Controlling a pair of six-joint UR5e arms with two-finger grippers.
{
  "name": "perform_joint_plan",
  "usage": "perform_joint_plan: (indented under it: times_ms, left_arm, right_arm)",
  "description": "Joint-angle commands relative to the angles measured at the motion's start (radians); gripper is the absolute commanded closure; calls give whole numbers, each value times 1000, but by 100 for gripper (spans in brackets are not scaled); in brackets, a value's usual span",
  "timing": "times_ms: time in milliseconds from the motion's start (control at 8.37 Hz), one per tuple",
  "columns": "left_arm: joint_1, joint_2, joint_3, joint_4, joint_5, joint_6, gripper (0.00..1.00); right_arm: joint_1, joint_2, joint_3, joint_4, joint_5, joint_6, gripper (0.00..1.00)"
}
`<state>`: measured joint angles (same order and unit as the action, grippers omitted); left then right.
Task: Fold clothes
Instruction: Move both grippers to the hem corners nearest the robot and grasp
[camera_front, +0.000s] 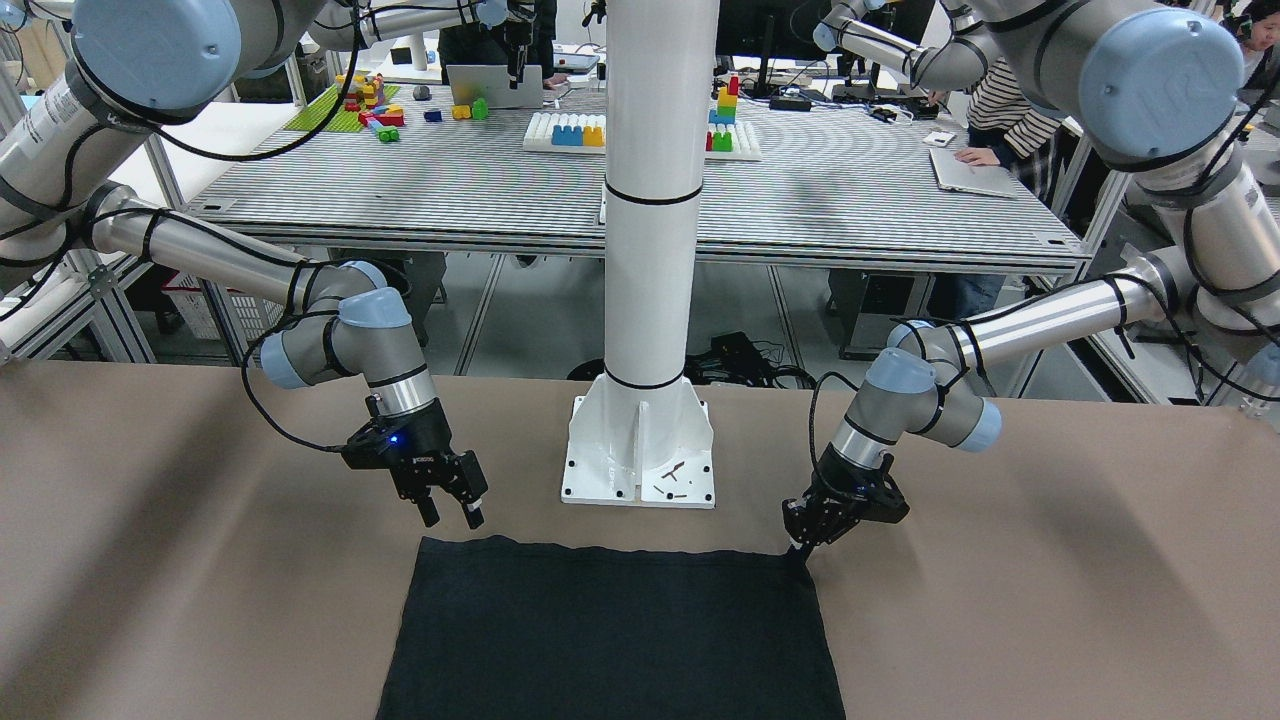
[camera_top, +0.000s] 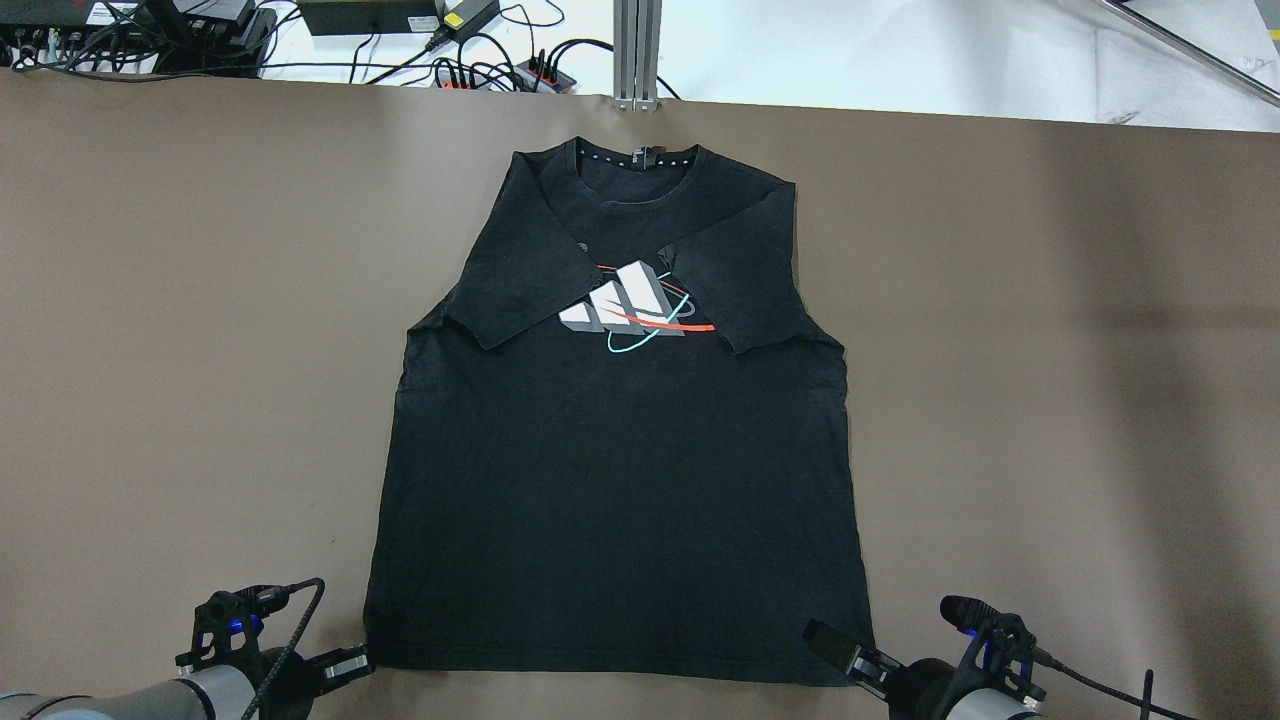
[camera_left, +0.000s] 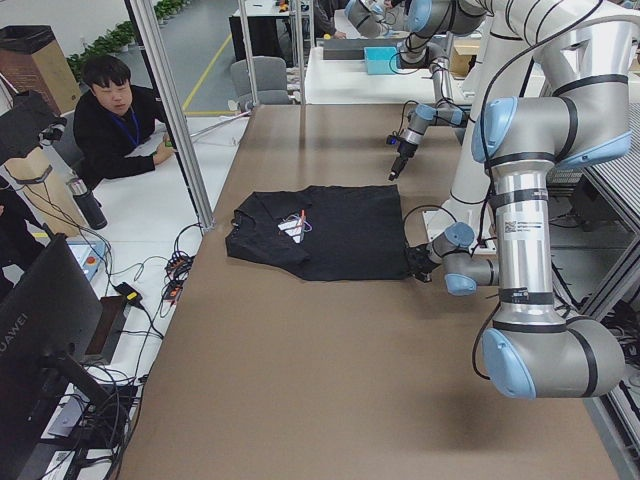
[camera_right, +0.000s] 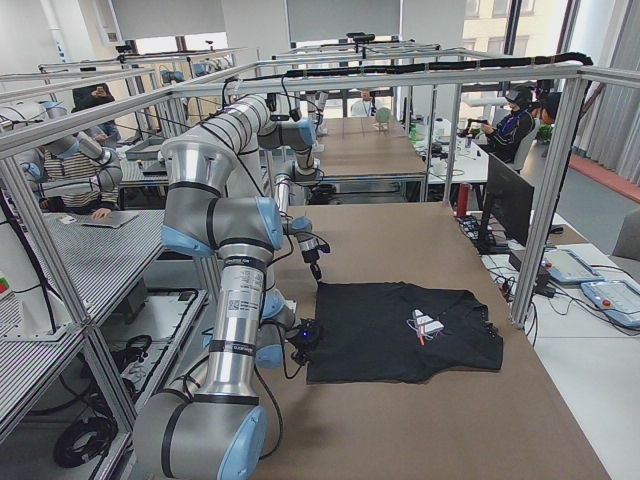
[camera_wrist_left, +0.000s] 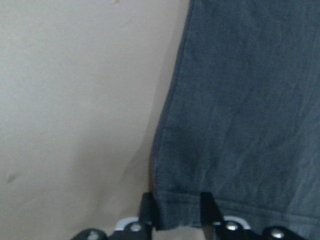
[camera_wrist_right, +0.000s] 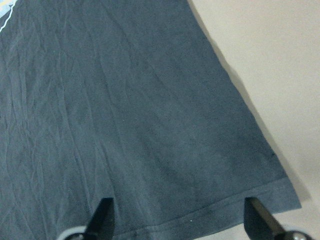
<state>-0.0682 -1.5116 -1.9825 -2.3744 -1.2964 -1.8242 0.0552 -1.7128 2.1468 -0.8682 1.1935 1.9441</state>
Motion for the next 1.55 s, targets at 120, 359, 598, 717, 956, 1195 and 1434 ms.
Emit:
perform_joint_plan:
  times_ms: [120,359,598,717,956,1195,1434]
  left_arm:
    - [-1,2,-7,0,2,2,100]
    - [-1,1,-7,0,2,2,100]
    - [1,-2,-7,0,2,2,100]
    - [-1,-2,-7,0,2,2,100]
    - [-1,1,-9,0,2,6,100]
    - [-2,-1,-10,0,2,10,100]
    - [-5,19,-92,4,-4,14,100]
  right_arm:
    - [-2,-34,-62,-2,9,-7,9]
    - [-15,-30,-111,2,0,2,18]
    - [-15,-28,-126,17,-2,2,41]
    - [-17,-27,-128,17,-2,1,51]
    - [-23,-21,-130,17,0,1,57]
    - [-23,-16,-125,17,-2,1,100]
    - [-20,-19,-76,17,6,-19,100]
